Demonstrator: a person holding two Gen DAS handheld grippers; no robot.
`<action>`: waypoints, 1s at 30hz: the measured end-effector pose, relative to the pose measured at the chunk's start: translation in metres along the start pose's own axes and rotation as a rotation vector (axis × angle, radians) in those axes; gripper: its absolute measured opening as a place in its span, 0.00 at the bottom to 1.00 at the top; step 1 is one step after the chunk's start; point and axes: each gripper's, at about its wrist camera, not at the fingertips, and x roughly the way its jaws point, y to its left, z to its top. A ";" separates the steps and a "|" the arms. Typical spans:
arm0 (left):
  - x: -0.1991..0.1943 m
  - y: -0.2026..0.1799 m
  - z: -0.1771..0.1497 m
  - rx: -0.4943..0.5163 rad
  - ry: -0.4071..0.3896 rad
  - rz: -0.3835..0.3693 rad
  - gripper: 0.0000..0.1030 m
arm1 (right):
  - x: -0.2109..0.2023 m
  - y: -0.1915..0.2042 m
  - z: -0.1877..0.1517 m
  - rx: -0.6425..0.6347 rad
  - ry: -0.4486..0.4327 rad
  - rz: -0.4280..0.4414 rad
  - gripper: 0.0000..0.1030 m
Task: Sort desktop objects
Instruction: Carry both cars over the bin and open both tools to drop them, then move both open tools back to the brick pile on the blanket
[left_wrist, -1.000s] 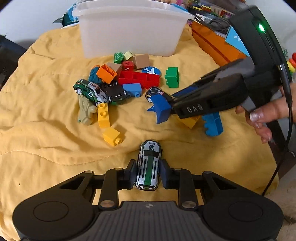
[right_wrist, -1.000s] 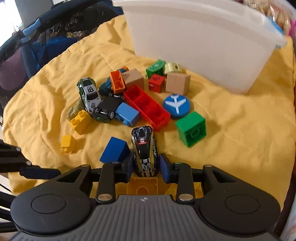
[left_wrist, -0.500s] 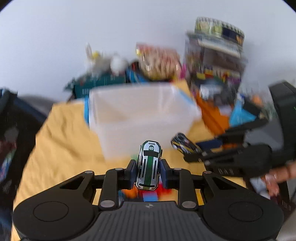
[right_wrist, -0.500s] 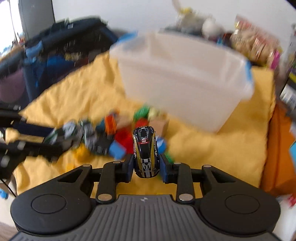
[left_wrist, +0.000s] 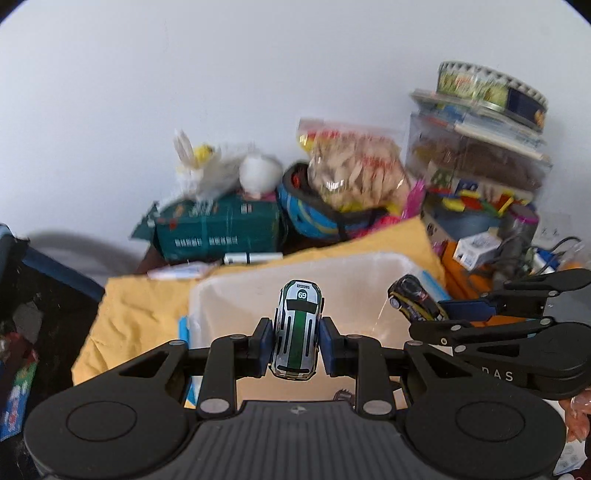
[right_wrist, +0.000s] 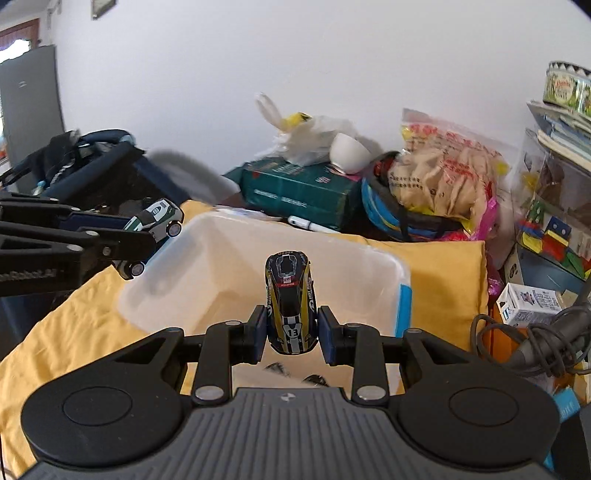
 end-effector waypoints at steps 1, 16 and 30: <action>0.009 -0.002 -0.001 0.011 0.014 0.009 0.30 | 0.008 -0.002 0.001 0.011 0.013 -0.001 0.32; -0.018 -0.006 -0.027 -0.029 -0.008 0.015 0.56 | 0.029 -0.018 -0.014 0.041 0.067 0.017 0.35; -0.057 -0.072 -0.175 0.075 0.243 -0.125 0.64 | -0.015 0.005 -0.107 -0.033 0.190 0.068 0.35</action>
